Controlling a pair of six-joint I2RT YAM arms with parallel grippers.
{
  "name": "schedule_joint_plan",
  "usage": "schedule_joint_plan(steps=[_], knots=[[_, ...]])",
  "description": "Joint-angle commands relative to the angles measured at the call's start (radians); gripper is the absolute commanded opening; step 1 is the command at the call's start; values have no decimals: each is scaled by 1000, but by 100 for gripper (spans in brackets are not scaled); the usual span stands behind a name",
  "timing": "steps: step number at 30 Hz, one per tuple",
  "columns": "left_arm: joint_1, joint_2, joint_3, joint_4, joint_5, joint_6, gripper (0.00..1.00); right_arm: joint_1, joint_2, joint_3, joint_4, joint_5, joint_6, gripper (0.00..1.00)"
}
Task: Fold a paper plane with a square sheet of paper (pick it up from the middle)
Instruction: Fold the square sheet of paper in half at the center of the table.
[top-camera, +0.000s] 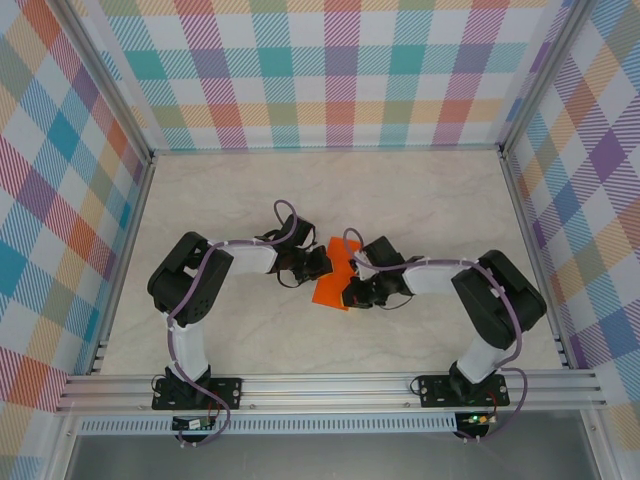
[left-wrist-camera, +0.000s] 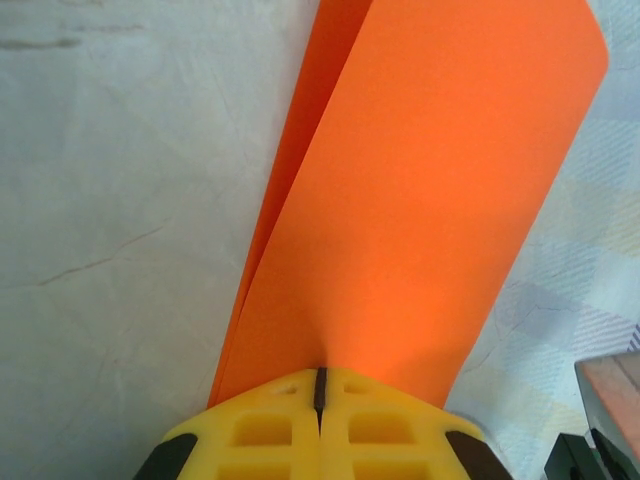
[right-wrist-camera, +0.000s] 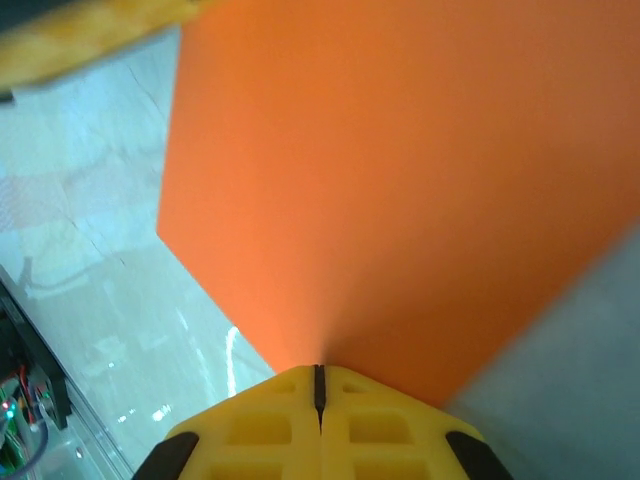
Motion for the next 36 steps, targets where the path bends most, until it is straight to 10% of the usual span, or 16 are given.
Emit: schedule_joint_plan(steps=[1, 25, 36], knots=[[-6, 141, -106, -275, -246, -10, 0, 6, -50, -55, -180, 14, -49, 0], [-6, 114, -90, -284, -247, 10, 0, 26, 95, 130, -24, 33, 53, 0], [-6, 97, -42, -310, -260, 78, 0, 45, -121, 24, -186, 24, 51, 0]])
